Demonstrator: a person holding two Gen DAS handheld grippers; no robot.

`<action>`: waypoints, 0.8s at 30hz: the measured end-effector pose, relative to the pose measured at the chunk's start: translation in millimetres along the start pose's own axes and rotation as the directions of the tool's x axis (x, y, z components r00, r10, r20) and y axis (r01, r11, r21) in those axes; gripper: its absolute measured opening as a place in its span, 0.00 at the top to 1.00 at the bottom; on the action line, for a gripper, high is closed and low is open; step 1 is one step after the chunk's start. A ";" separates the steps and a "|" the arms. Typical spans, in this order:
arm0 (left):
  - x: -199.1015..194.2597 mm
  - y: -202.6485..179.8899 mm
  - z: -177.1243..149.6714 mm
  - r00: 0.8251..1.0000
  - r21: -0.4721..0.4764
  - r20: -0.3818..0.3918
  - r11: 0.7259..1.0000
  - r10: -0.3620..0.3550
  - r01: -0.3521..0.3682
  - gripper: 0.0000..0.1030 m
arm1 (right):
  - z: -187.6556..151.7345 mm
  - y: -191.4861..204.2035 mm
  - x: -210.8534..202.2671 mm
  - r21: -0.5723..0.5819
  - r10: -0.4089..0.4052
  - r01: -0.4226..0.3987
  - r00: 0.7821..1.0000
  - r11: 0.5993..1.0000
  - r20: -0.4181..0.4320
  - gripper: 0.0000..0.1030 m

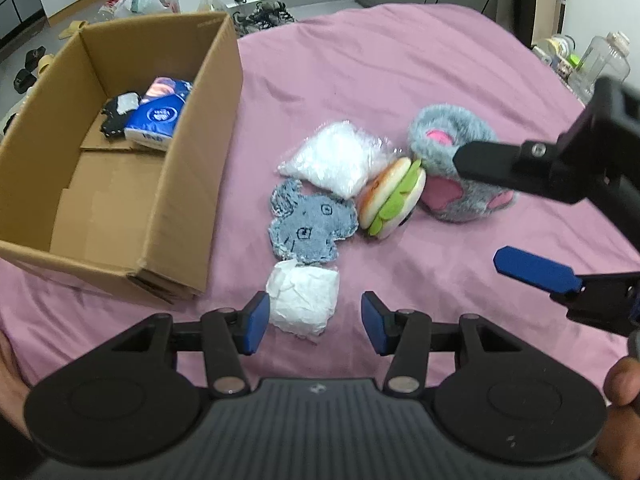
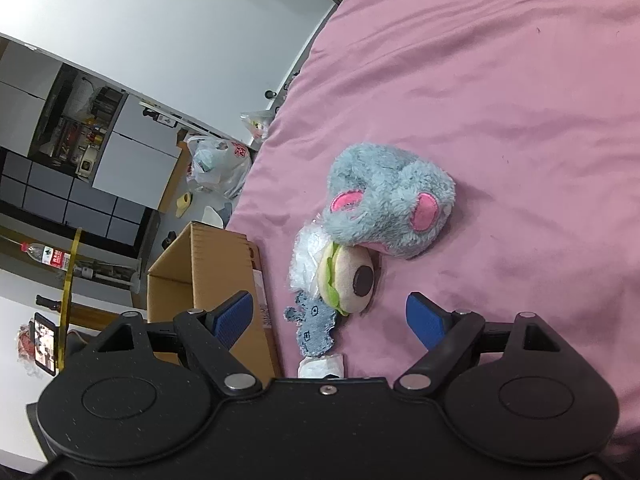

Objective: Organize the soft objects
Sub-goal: 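Move both grippers back over the remaining items on the bed, then grasp the white wrapped item with the left gripper while the right gripper grasps the plush burger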

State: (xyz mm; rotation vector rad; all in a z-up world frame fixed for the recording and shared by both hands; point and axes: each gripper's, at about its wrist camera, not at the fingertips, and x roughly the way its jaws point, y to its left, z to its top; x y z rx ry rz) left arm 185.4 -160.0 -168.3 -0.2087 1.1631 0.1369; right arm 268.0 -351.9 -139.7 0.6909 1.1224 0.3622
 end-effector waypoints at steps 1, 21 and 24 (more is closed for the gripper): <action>3.0 0.0 -0.1 1.000 0.003 -0.002 1.000 0.006 -0.006 0.52 | 0.5 -0.2 2.3 -0.001 -0.006 0.006 1.000 1.000 -0.006 0.19; 27.3 7.6 2.2 1.000 -0.053 -0.014 0.998 0.022 -0.023 0.56 | 7.0 -0.5 39.7 -0.060 -0.063 0.058 0.994 0.997 -0.091 0.34; 20.1 9.4 4.3 1.000 -0.065 0.002 0.998 0.012 -0.012 0.56 | 4.0 3.4 43.2 -0.092 -0.092 0.082 0.990 0.992 -0.104 0.39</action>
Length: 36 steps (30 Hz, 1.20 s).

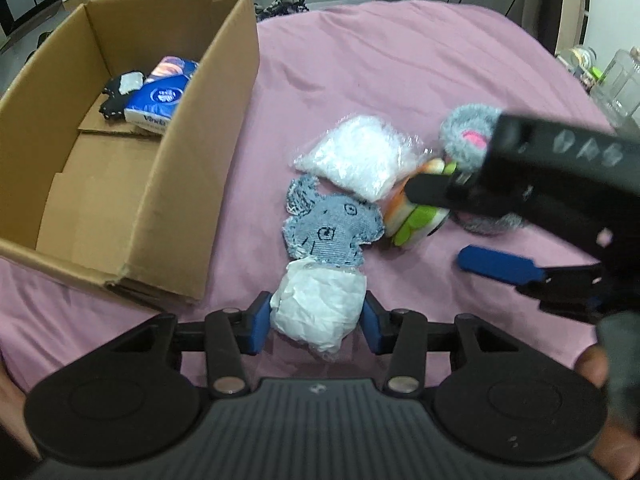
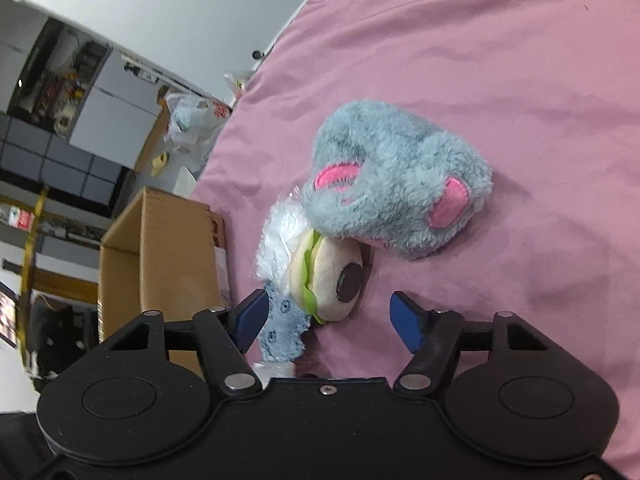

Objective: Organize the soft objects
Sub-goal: 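Grasp the white wrapped item with the left gripper while the right gripper grasps the plush burger, then carry the white item and plush burger into the box and open both grippers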

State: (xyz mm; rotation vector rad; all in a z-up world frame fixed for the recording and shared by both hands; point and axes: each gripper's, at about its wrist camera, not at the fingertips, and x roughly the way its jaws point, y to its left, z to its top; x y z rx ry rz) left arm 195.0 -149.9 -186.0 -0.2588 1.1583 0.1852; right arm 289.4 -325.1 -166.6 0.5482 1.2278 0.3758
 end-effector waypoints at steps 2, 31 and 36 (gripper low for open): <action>-5.2 0.4 -0.3 1.000 -0.004 0.007 1.000 -0.009 0.009 0.56 | -0.9 0.9 2.8 -0.009 -0.017 0.017 1.000 1.000 -0.007 0.43; -101.6 38.0 -1.5 0.979 -0.041 0.170 0.992 -0.112 0.120 0.56 | -24.7 22.0 -55.4 -0.058 -0.078 0.088 0.983 0.994 0.166 0.78; -117.9 57.5 2.8 0.969 -0.061 0.217 0.989 -0.121 0.137 0.56 | -32.3 28.6 -67.0 -0.073 -0.073 0.090 0.977 0.993 0.202 0.78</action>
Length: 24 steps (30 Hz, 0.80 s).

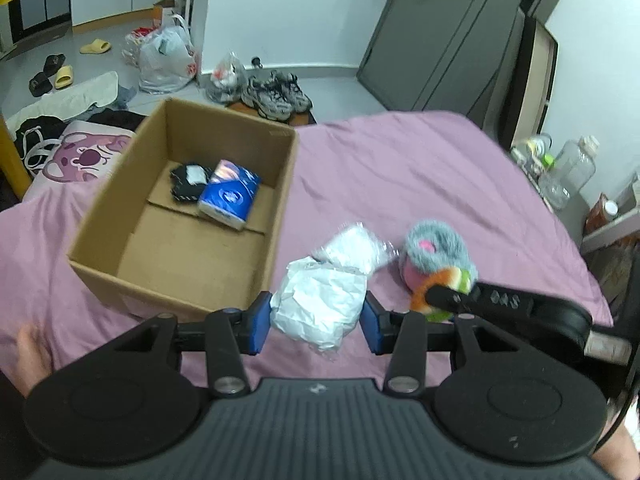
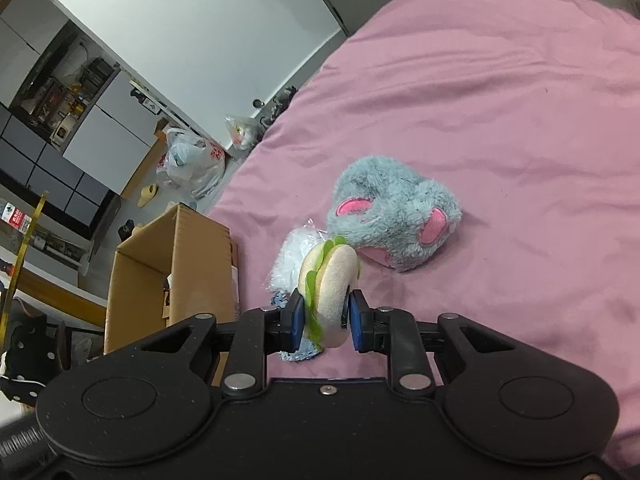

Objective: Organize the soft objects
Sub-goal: 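Carry the white item and plush burger into the box and open both grippers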

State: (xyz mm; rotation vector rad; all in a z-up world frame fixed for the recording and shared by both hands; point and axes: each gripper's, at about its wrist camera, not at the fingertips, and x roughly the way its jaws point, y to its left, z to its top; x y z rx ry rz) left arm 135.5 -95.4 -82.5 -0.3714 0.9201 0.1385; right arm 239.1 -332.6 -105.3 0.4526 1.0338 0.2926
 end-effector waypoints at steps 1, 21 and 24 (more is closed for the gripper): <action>-3.1 3.4 1.7 1.000 -0.005 0.010 1.000 0.000 0.000 0.56 | -1.2 2.1 -1.2 -0.004 0.001 -0.001 1.000 1.000 0.004 0.78; -40.1 78.6 22.2 0.994 -0.101 0.103 0.994 -0.036 0.047 0.56 | -26.3 38.9 -35.6 -0.058 0.025 -0.018 0.992 0.998 0.122 0.78; -41.3 87.0 21.9 0.993 -0.106 0.109 0.993 -0.041 0.053 0.56 | -28.4 44.2 -34.9 -0.069 0.017 -0.008 0.991 0.998 0.135 0.78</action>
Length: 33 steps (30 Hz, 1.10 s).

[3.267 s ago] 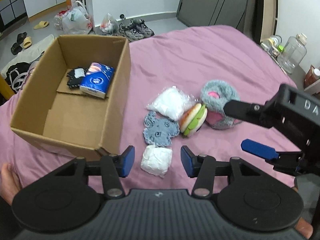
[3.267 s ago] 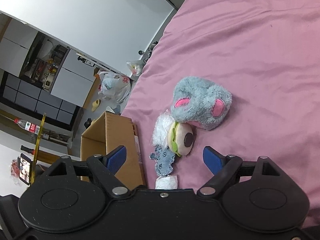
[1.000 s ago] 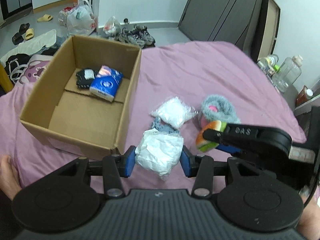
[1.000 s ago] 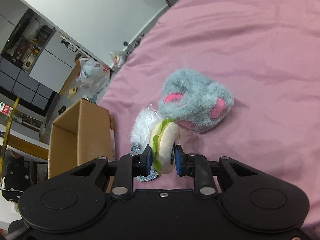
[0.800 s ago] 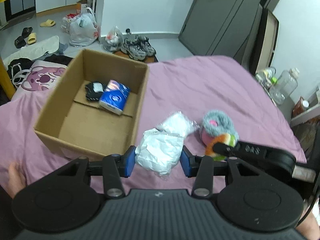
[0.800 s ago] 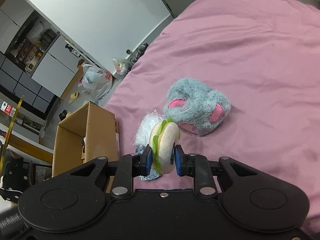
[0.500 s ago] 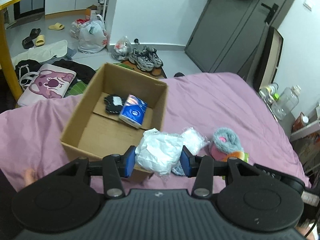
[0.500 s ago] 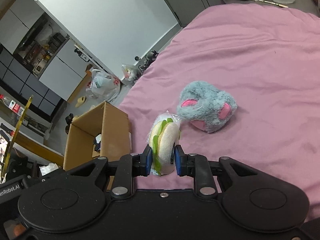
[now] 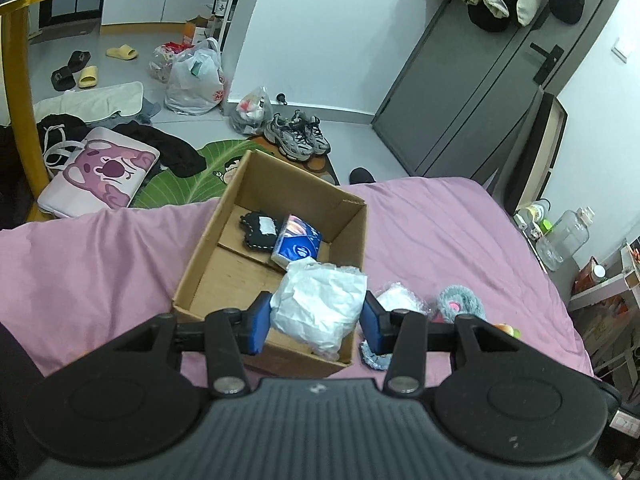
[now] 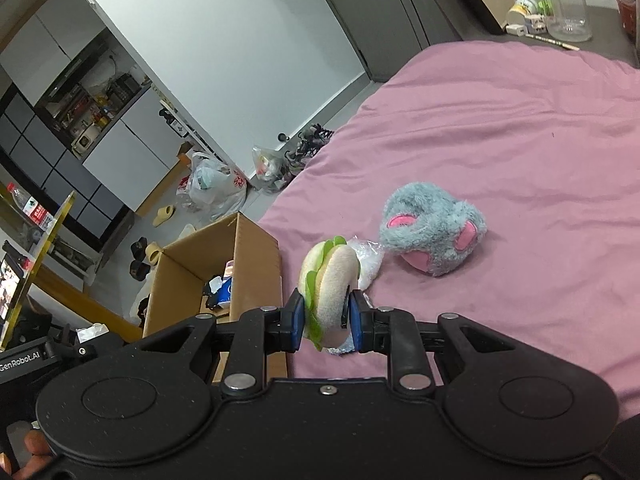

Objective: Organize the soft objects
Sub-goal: 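Carry the white item and plush burger into the box and open both grippers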

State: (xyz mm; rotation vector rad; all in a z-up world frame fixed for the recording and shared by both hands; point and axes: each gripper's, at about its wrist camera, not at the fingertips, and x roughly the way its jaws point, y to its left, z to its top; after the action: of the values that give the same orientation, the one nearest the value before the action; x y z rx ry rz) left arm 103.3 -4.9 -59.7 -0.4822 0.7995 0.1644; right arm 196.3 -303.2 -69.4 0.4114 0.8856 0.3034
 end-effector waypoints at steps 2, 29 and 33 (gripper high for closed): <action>0.7 7.0 1.4 1.000 -0.008 0.001 1.000 -0.002 0.002 0.56 | -1.2 4.4 1.3 -0.010 -0.007 0.007 1.000 1.000 0.007 0.78; 56.3 56.2 32.6 0.996 -0.020 -0.074 0.999 0.042 -0.044 0.56 | 15.1 78.6 55.5 -0.128 0.064 -0.060 0.998 0.990 0.023 0.78; 69.5 55.9 35.8 0.994 -0.018 -0.101 0.999 0.044 -0.046 0.56 | 18.5 87.3 63.6 -0.133 0.072 -0.071 0.997 0.989 0.007 0.78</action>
State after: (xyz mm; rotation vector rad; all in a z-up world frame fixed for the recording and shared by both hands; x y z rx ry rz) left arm 156.6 58.6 -108.3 -0.4953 0.9087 0.1917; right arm 241.7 -203.7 -61.6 0.3216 0.8351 0.4235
